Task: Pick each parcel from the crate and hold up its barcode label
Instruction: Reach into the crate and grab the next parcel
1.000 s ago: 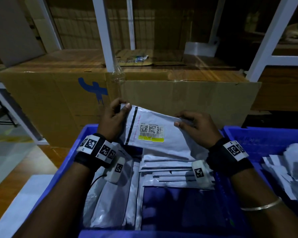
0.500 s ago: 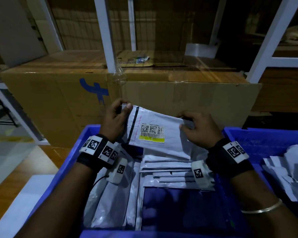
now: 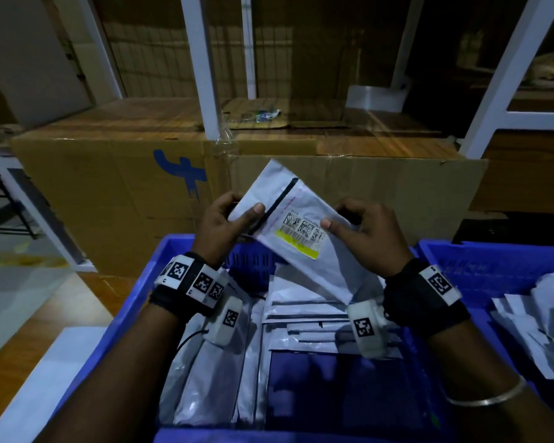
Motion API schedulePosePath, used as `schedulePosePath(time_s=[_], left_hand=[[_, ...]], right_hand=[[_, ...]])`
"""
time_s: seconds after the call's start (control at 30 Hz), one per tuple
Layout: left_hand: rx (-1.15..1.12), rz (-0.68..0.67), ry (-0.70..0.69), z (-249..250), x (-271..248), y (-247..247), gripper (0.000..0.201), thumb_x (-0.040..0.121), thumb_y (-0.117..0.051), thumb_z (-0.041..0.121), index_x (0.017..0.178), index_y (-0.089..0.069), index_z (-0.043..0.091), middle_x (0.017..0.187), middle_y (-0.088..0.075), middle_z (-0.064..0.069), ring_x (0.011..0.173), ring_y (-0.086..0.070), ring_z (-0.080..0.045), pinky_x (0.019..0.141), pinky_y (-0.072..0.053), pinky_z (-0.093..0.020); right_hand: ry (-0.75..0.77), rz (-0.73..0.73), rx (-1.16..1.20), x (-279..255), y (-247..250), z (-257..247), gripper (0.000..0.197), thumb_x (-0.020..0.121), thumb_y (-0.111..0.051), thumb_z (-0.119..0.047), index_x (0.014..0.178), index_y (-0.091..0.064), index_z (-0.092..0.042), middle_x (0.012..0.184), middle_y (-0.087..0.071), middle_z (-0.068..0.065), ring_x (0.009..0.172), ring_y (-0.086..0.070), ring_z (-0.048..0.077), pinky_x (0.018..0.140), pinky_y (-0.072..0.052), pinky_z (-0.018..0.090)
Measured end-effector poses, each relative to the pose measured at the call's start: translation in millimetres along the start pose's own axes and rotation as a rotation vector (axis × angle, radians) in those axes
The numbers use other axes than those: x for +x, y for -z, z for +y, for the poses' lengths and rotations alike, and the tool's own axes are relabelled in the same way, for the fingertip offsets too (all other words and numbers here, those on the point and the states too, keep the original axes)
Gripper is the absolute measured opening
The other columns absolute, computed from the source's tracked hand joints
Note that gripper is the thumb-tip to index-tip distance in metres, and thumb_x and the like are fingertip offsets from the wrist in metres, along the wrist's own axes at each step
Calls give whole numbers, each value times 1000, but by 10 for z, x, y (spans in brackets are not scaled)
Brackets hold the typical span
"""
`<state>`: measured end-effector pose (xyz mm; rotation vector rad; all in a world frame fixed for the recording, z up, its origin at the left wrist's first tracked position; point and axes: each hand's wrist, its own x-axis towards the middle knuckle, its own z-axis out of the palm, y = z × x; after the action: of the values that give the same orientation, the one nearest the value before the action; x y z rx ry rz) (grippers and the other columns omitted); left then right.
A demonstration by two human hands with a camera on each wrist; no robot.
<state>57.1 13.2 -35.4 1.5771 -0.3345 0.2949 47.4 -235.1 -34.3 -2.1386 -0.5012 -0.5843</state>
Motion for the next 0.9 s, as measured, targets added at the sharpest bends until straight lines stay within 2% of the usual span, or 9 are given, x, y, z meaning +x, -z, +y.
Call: schedulePosePath(time_s=[0.1,0.17,0.27,0.4,0.5,0.6,0.67,0.8,0.9], left_hand=[[-42,-18,35,-5,-14,-38,16,86,-65,3,98,-60,12,74,-72,7,65,-69,-9,51,-55,-24],[-73,-7,13,14,-10,-46,19,85,-65,-3,98,-57,9,74,-72,6,65,-68,-9,51,-54,-23],[-82,-9,25,45,-10,-35,20,85,-64,-6,95,-55,9,71,-71,7,63,-68,-8,49,-52,-23],[-66,-54,65,69,-61,-59,34,82,-67,-4,111,-52,4,88,-71,0,73,-70,-16,55,-58,-30],[-89,-49,80,93,-73,-92,58,80,-68,-7,128,-41,12,98,-68,-1,76,-71,-12,52,-56,-28],[-131,-74,147,85,-75,-122,71,81,-66,-9,132,-29,23,83,-73,3,70,-72,-10,50,-55,-25],[-103,-123,184,59,-83,-147,66,83,-65,-8,133,-31,20,77,-75,7,71,-71,-8,52,-56,-26],[-51,-212,147,19,-90,-151,50,87,-58,-10,131,-44,10,95,-75,6,90,-70,-10,70,-59,-28],[-37,-238,148,20,-103,-169,48,89,-55,-9,132,-42,8,106,-69,1,91,-69,-5,67,-55,-21]], right_hand=[[-32,28,115,3,-45,21,31,82,-69,-40,76,-65,-10,68,-61,15,67,-51,8,62,-46,40],[-48,18,145,-2,-67,31,27,82,-70,-38,79,-67,-11,71,-66,12,69,-55,8,64,-48,41],[-88,-13,204,-17,-82,33,27,78,-73,-40,87,-70,-14,80,-73,4,77,-68,16,70,-53,41],[-116,-91,358,-42,-122,-18,28,77,-82,-15,102,-69,-12,97,-75,1,91,-71,15,79,-56,32],[-100,-89,412,-42,-153,-48,26,79,-79,-10,103,-69,-15,101,-75,2,96,-71,17,84,-57,38],[-129,6,470,-31,-173,-69,26,81,-78,-9,104,-67,-9,104,-74,4,98,-70,18,86,-56,37],[-143,45,484,-32,-186,-95,29,81,-78,-10,107,-66,-8,105,-73,4,99,-70,17,86,-55,36],[-173,25,476,-49,-175,-106,35,77,-81,-14,108,-65,-8,106,-73,3,99,-70,17,86,-56,35],[-218,62,578,-29,-129,-120,38,78,-78,-5,112,-60,-3,104,-73,6,97,-71,18,82,-57,34]])
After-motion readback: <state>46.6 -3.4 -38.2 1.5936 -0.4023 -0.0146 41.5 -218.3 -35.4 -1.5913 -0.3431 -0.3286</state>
